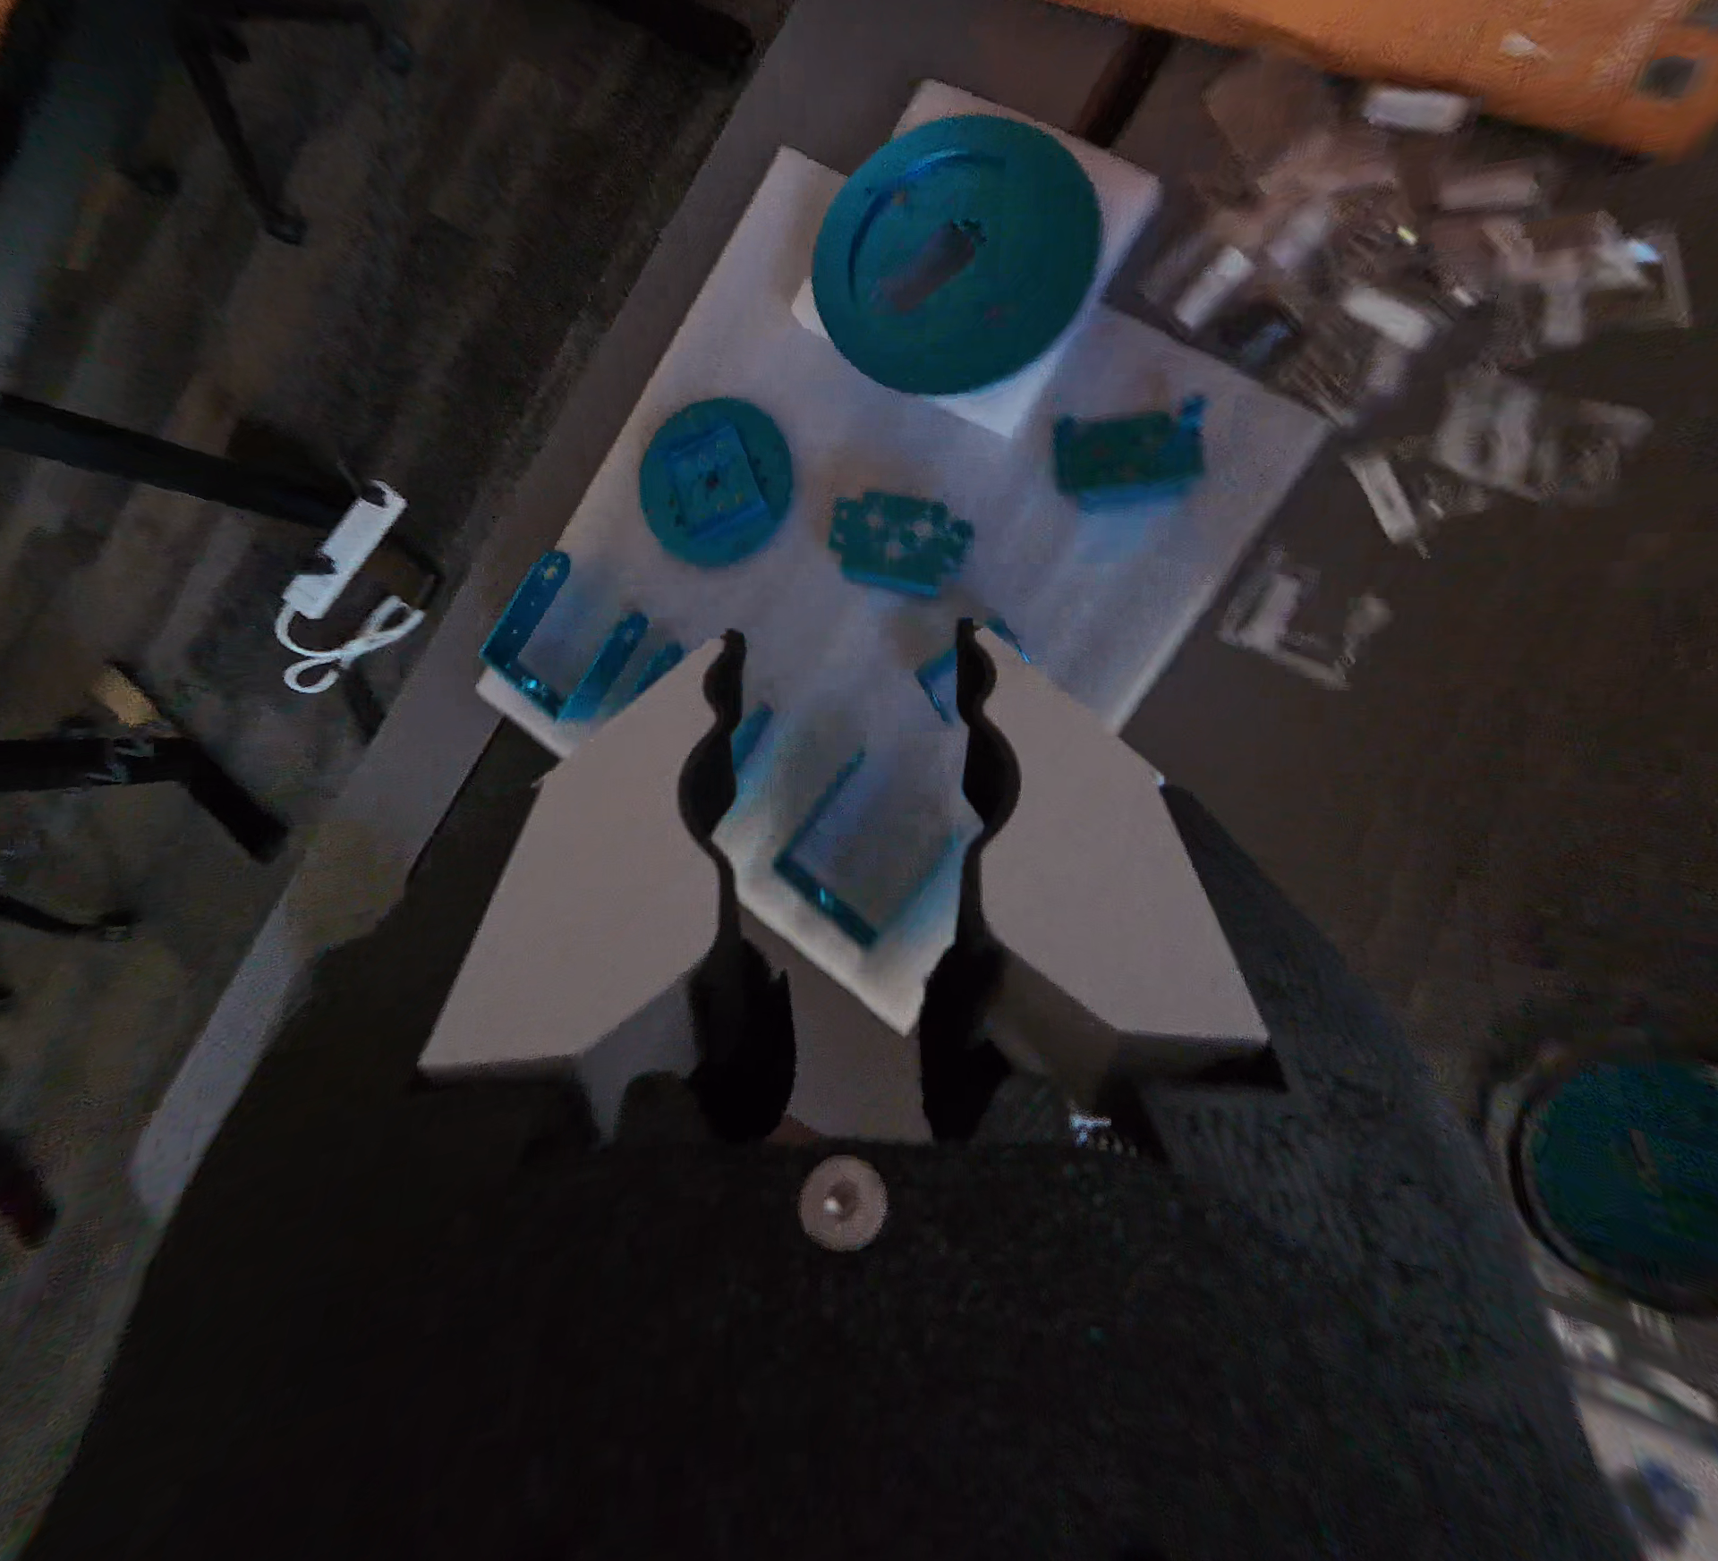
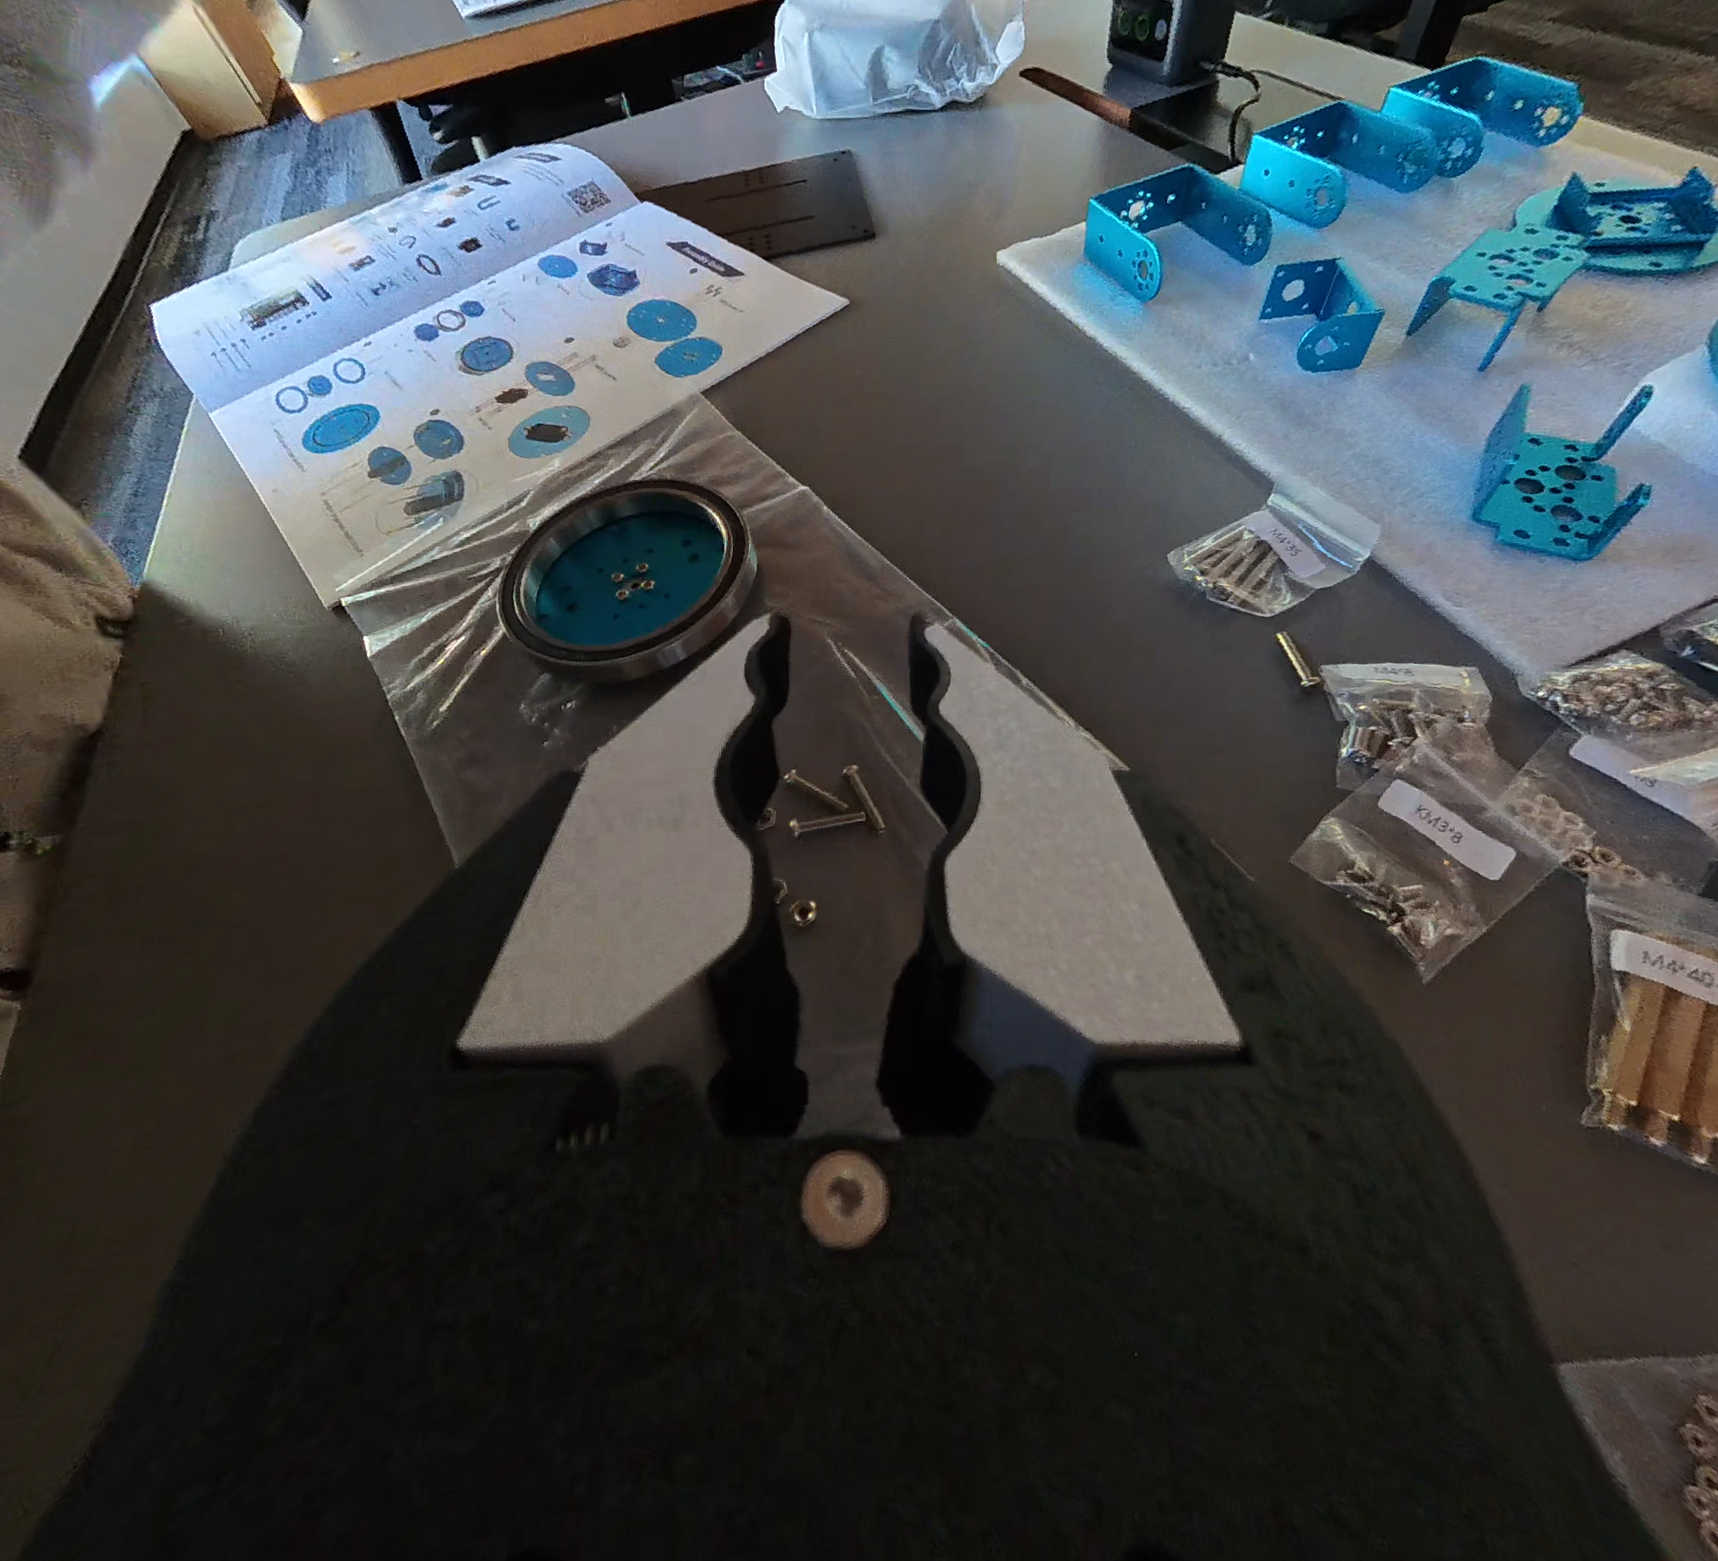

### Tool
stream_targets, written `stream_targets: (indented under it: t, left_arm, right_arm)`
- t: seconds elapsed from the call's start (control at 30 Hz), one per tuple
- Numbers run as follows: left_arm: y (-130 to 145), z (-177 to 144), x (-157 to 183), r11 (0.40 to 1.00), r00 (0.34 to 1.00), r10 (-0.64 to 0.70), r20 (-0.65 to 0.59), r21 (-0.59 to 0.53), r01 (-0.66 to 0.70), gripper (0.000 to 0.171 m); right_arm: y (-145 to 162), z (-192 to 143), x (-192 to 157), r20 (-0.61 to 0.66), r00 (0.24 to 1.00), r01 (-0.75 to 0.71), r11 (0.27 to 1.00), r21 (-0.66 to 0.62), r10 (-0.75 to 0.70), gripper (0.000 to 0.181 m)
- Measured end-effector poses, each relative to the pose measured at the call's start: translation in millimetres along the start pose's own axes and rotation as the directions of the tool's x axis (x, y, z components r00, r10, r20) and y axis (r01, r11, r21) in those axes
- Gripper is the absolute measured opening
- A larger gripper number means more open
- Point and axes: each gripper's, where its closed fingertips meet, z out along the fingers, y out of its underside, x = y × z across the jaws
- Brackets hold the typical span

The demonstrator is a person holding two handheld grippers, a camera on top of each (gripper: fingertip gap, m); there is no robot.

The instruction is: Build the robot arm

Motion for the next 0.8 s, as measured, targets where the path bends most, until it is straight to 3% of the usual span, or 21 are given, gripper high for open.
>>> stream_targets:
  t: [0.13,0.2,0.27,0.57,0.8]
  left_arm:
    - [-14,125,-45,0.962,0.97,-0.227,-0.088,-0.178,0.209,0.069]
    - [-8,169,-60,0.935,0.959,-0.276,-0.062,-0.246,0.253,0.085]
    - [2,197,-74,0.92,0.962,-0.273,-0.008,-0.295,0.259,0.091]
    - [26,232,-77,0.859,0.917,-0.392,-0.072,-0.386,0.336,0.09]
    - [28,231,-72,0.876,0.932,-0.349,-0.1,-0.387,0.287,0.096]
  right_arm:
    - [7,4,-2,0.012,1.0,0.002,1.0,-0.021,-0.002,0.022]
    - [10,6,-2,0.022,1.0,-0.008,0.999,-0.035,0.009,0.022]
    - [12,7,-2,0.028,1.0,-0.013,0.999,-0.042,0.014,0.022]
    - [17,4,7,0.018,0.999,-0.043,0.997,-0.058,0.044,0.02]
    - [21,8,5,0.028,0.999,-0.041,0.996,-0.079,0.044,0.019]
